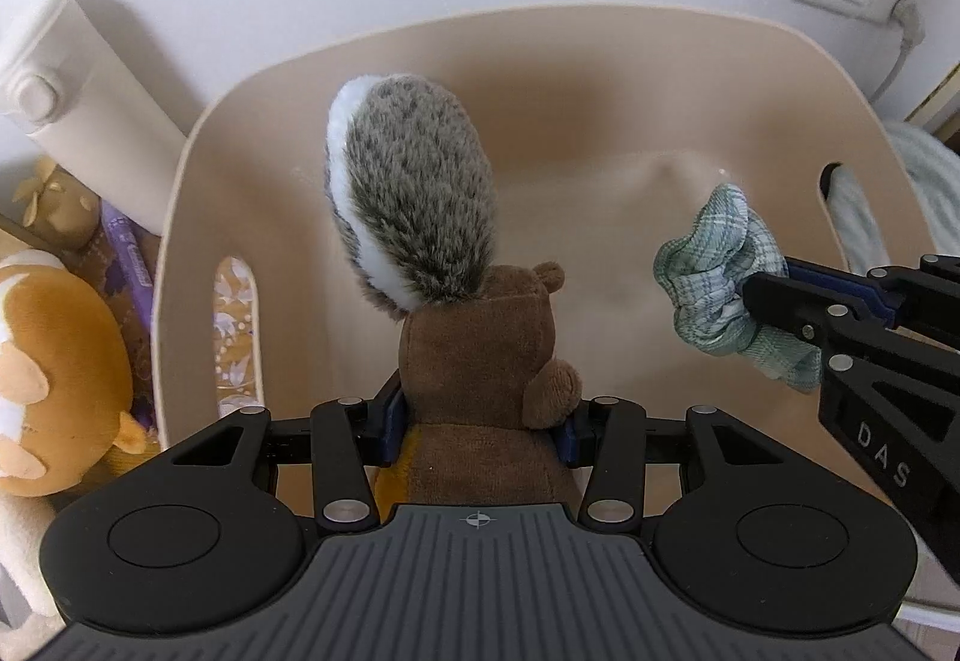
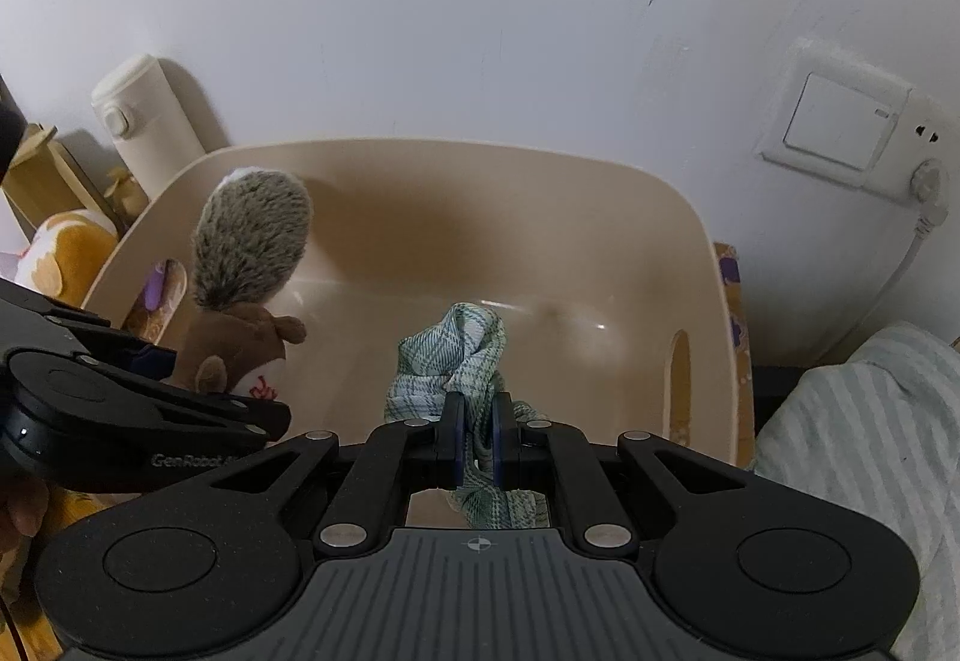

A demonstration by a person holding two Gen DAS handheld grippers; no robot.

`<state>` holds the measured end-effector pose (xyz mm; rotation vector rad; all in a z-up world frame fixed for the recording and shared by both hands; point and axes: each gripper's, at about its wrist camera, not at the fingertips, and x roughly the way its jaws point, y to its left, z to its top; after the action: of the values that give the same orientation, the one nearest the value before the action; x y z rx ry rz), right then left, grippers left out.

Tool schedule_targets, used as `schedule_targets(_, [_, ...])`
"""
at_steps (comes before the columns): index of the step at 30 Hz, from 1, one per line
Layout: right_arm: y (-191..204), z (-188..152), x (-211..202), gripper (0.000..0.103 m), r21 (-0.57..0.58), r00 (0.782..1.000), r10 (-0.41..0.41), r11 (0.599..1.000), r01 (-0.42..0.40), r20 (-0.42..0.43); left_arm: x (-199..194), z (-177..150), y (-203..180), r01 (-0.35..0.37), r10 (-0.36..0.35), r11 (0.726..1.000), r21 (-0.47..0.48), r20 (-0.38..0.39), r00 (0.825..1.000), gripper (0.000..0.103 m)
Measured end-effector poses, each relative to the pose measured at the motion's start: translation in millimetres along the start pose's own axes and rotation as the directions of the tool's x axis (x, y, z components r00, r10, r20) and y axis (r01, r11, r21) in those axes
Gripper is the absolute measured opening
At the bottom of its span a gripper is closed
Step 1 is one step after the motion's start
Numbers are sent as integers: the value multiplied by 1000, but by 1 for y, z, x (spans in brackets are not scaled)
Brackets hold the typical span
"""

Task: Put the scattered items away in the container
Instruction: 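Carry both items over the basket and open both tools to drop them, then withdraw both tools from the basket toward the remaining items on the table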

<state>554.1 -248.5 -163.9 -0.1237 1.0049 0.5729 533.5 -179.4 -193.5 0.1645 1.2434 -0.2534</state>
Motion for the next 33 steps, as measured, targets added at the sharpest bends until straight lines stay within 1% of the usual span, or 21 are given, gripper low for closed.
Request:
schedule_targets(7, [4,-5,14,8,-19,999,-17,1000,17,-32,16,1,-1,0,1,1000,13,-43,999,47])
schedule_targets(11, [3,-7,20,8,-24,998,-33,999,32,-46,27,-2,2,-19,20,1000,13,-61,998,47])
schedule_targets(14, [2,-10,22,11,-27,998,-41,999,40,-53,30,-2,8,9,-9,1000,-4,-78,997,47])
schedule_targets(16, [2,-11,21,23,-27,998,-48,999,46,-50,27,-2,10,19,-19,1000,-1,-83,996,49])
schedule_targets(17, [2,-11,19,32,-28,998,-51,998,50,-43,25,-2,10,21,-20,1000,4,-78,997,51])
schedule_targets(18, [2,-11,17,35,-32,998,-53,998,52,-34,22,-3,10,25,-24,1000,11,-72,997,53])
schedule_targets(19, [3,-11,14,36,-39,998,-55,998,54,-27,19,-3,11,26,-25,1000,17,-65,998,58])
schedule_targets(20, [5,-9,12,42,-47,998,-59,997,58,-22,17,-3,12,23,-21,1000,19,-62,998,62])
schedule_targets(21, [6,-8,9,50,-54,998,-62,997,61,-15,14,-4,13,20,-19,1000,15,-61,998,63])
schedule_targets(24, [9,-6,-6,66,-64,998,-64,996,65,19,6,-6,16,28,-29,1000,-9,-62,998,68])
schedule_targets(28, [13,-5,-27,75,-70,996,-62,995,67,62,-9,-4,7,21,-21,1000,-18,-42,999,71])
schedule_targets(30, [15,-4,-37,77,-71,994,-66,995,72,81,-21,-7,6,-11,11,1000,-22,-5,1000,72])
schedule_targets(31, [16,-3,-42,77,-72,994,-66,995,72,90,-26,-7,6,-31,32,999,-24,16,999,75])
schedule_targets(33, [19,-3,-52,78,-72,993,-60,995,68,106,-37,-6,7,-48,50,998,-35,53,997,76])
